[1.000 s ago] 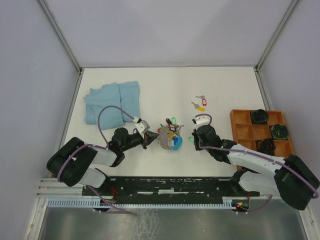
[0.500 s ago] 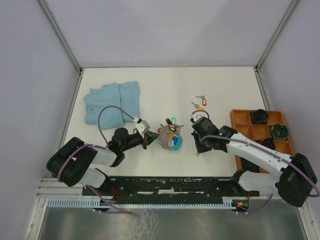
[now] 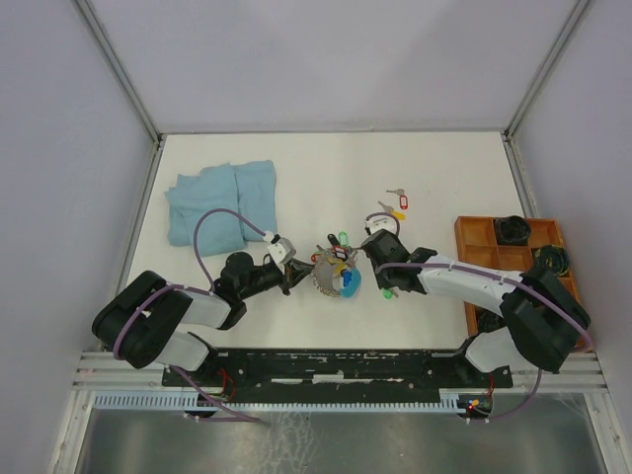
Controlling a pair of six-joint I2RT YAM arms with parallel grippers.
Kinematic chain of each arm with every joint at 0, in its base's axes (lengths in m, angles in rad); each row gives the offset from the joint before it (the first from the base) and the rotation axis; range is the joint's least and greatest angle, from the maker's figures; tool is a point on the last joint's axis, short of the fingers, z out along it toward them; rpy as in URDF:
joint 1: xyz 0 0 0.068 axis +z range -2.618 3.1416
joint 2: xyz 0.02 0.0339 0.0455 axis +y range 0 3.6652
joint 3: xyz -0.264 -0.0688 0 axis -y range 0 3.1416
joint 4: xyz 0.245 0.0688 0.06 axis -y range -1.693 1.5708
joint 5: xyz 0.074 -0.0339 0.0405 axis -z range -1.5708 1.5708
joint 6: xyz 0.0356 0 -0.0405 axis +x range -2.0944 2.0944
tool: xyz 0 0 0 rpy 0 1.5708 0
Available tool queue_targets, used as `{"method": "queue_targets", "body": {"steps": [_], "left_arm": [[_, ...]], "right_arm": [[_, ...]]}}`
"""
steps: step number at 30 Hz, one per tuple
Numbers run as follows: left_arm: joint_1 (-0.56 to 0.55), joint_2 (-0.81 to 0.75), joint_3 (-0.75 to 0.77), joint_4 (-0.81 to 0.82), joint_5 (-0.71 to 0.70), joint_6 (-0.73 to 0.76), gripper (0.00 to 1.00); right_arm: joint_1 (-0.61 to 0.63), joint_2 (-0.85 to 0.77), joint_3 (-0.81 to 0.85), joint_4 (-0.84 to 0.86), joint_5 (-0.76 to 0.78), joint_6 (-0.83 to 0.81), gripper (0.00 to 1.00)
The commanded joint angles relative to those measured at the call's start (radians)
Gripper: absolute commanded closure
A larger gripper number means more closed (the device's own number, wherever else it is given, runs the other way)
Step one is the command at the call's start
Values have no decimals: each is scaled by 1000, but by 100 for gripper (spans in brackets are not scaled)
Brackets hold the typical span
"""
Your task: Put the keys on the keyring
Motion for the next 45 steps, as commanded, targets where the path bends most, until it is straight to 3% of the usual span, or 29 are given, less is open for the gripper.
{"method": "queue_targets", "body": {"steps": [1, 10, 17, 25, 33, 45], "left_arm": [[4, -4, 33, 49, 15, -24, 97], [4, -4, 34, 47, 18, -24, 97], [4, -7, 36, 35, 18, -24, 97], [4, -9, 41, 22, 19, -21, 97], [4, -10, 44, 12, 22, -16, 97], [4, -9, 47, 8, 29, -15, 97]], "right_arm": [[-8, 42, -26, 167, 72, -38, 99], [-12, 71, -14, 91, 50, -9, 97], [-47, 65, 110, -109, -35, -43, 77], [-122, 108, 209, -219, -179, -79, 66], [-237, 194, 247, -208, -402, -148, 64], [-298, 259, 235, -152, -520, -165, 65]]}}
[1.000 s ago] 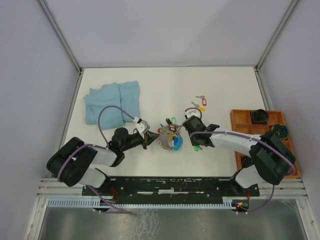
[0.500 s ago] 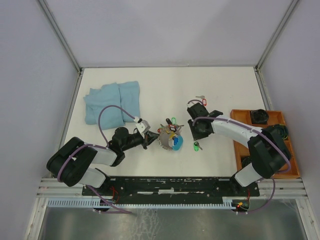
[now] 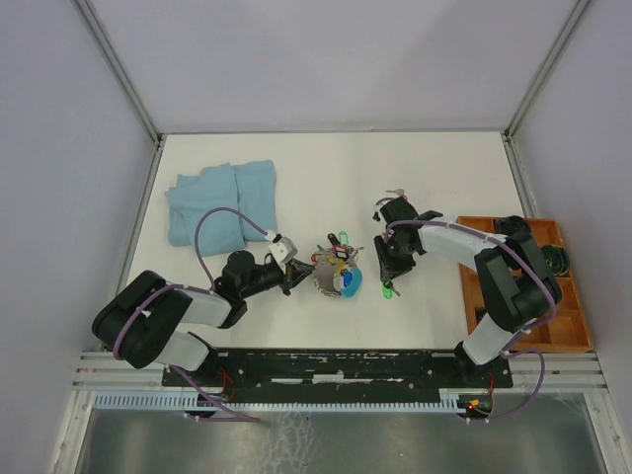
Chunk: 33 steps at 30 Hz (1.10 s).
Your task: Put the keys on the keyring
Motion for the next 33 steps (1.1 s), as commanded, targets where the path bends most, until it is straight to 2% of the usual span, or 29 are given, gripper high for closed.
{"method": "queue_targets", "body": {"steps": [1, 17, 33], "left_arm": [[3, -9, 35, 47, 23, -14, 97], [3, -7, 36, 42, 28, -15, 97], [4, -4, 42, 35, 36, -15, 97]], "right_arm": [[-7, 2, 24, 33, -66, -17, 66], [-6, -34, 24, 18, -85, -24, 84], [-4, -22, 28, 20, -133, -45, 83]]}}
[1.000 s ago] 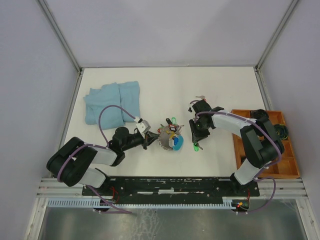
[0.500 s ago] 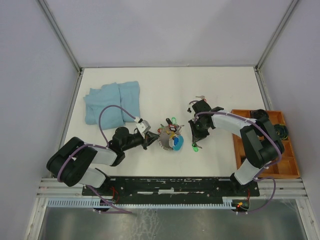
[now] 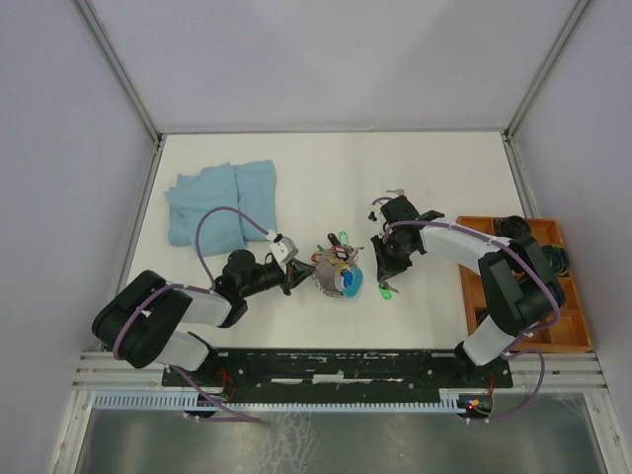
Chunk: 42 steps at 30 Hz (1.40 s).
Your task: Put the keys on the keyring
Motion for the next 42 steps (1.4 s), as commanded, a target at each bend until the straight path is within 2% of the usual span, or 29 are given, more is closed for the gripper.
{"method": "queue_targets", "body": {"steps": [1, 42], "left_arm": [[3, -3, 35, 43, 15, -15, 97], [4, 6, 48, 22, 37, -11, 97]], "right_arm": [[1, 7, 27, 16, -10, -17, 83], [22, 79, 63, 32, -4, -47, 84]]}}
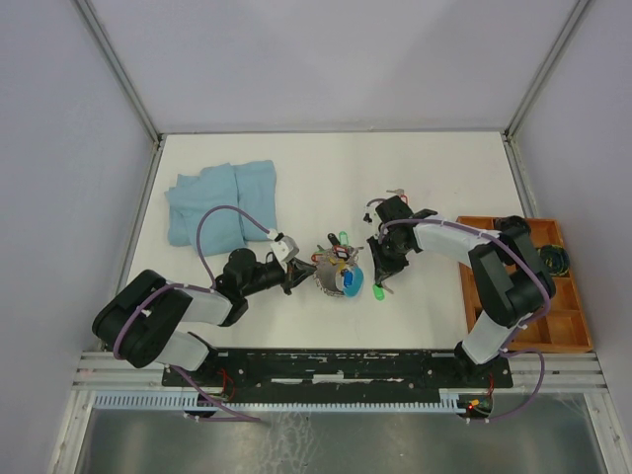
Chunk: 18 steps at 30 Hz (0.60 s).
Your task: Put the keys on the keyring
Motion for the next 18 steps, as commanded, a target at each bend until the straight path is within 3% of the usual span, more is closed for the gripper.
{"method": "queue_targets", "body": {"steps": [1, 6, 18], "left_arm": [[3, 4, 35, 37, 28, -10, 97], [4, 2, 34, 40, 21, -10, 97], [5, 14, 22, 88, 20, -11, 97]], "right_arm": [[6, 14, 36, 28, -2, -23, 86], [9, -2, 32, 37, -1, -48, 99], [14, -145, -26, 169, -68, -146, 99]]}}
